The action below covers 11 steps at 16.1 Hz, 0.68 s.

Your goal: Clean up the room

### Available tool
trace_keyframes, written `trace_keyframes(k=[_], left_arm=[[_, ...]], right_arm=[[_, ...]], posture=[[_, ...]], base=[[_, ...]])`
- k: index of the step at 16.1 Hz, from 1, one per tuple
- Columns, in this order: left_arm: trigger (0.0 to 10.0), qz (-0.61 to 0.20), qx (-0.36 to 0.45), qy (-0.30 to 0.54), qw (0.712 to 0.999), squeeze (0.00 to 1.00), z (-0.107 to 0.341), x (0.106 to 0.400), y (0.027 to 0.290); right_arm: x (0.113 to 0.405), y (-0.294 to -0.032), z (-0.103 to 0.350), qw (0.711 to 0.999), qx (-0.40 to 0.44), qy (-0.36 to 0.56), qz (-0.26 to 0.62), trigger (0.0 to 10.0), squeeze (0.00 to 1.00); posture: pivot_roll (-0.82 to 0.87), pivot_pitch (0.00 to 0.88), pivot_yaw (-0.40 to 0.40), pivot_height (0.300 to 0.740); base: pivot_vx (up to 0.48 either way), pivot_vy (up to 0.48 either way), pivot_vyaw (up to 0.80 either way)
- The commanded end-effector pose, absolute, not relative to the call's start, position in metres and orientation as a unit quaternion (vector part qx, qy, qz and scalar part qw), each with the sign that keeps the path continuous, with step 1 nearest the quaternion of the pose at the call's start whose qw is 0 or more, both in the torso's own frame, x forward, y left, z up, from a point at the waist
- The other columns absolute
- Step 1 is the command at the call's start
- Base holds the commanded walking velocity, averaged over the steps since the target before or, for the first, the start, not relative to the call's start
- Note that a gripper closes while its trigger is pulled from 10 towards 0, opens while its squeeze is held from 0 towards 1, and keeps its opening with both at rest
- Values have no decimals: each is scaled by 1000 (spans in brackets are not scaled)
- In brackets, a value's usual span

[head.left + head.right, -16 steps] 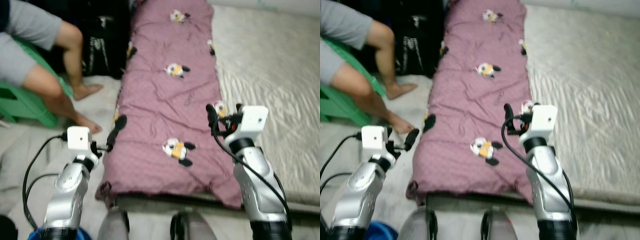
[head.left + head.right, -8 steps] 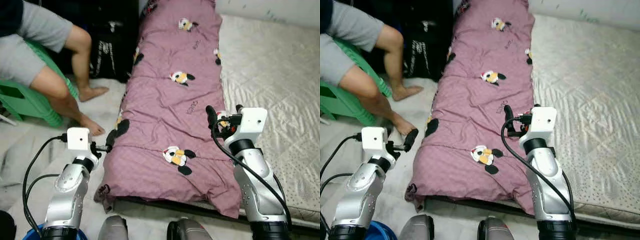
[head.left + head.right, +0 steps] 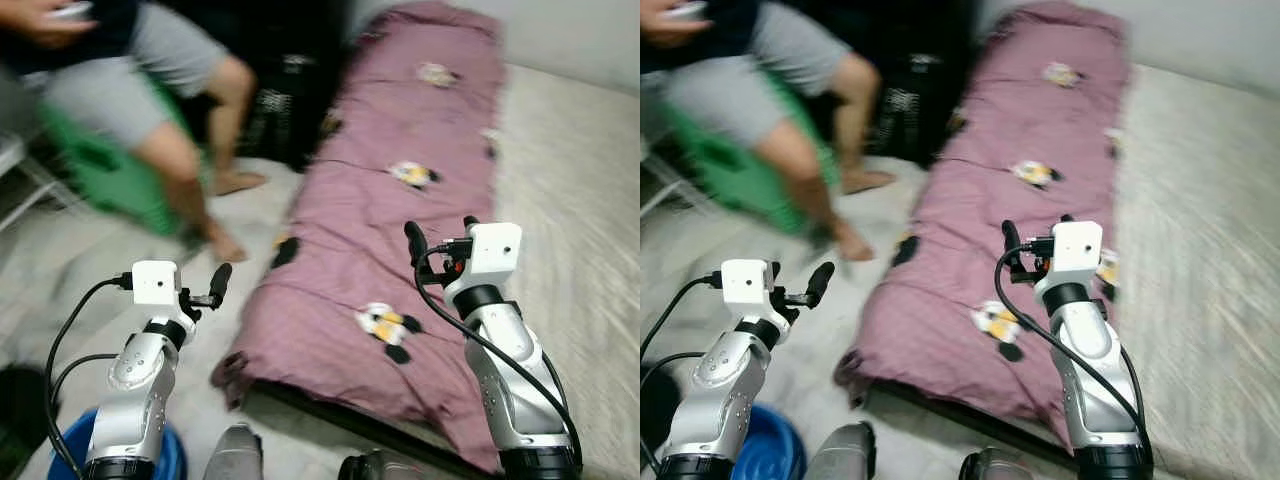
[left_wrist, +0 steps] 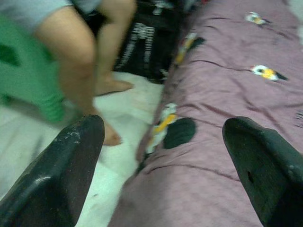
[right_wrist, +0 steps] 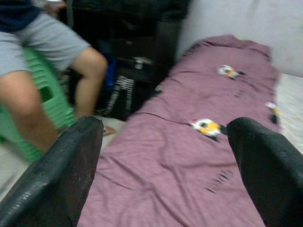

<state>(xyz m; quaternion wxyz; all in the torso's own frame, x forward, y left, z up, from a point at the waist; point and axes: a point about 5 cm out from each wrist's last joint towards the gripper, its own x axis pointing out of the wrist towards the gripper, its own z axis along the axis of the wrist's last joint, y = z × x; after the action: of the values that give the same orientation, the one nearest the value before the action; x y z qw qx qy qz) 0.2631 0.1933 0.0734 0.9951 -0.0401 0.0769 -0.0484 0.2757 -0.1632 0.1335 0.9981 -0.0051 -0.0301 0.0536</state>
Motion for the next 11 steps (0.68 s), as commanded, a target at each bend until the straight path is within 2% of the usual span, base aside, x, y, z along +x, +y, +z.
trace_keyframes(k=[1,4,11], left_arm=[[10000,-46,-36,82,995,0,71,262,193],[10000,-40,-50,69,996,0,74,264,194],[10000,-42,-49,61,996,0,78,266,190]], right_arm=[[277,-165,135,998,-14,-35,56,10000,0],[280,-168,136,997,-38,-43,51,10000,0],[283,-160,133,996,-28,-44,79,10000,0]], posture=[[-10,111,-39,740],[-11,112,-41,740],[4,96,-50,740]], base=[[0,0,800],[0,0,800],[0,0,796]])
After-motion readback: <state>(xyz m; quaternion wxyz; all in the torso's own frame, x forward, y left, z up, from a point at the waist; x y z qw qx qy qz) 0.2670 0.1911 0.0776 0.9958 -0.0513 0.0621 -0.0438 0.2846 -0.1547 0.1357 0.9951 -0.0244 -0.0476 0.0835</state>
